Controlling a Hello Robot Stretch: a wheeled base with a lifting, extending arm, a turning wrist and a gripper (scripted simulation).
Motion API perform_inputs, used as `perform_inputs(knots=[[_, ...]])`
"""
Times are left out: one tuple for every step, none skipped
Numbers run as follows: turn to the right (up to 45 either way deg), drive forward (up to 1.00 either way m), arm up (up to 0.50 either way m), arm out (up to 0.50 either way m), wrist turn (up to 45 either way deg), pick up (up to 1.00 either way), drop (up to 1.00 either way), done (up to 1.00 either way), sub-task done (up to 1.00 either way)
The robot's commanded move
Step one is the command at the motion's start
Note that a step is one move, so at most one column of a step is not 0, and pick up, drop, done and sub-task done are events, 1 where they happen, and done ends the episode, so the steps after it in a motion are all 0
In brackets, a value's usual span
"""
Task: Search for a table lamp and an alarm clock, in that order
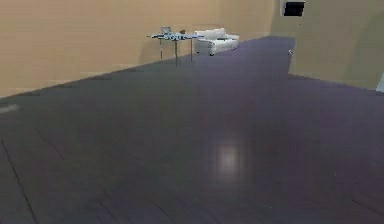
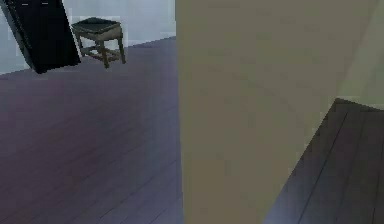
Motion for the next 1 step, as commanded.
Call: perform_inputs(knots=[[18.0, 0.00, 0.00, 0.00, 0.0, 0.00, 0.00, 0.00, 0.00]])
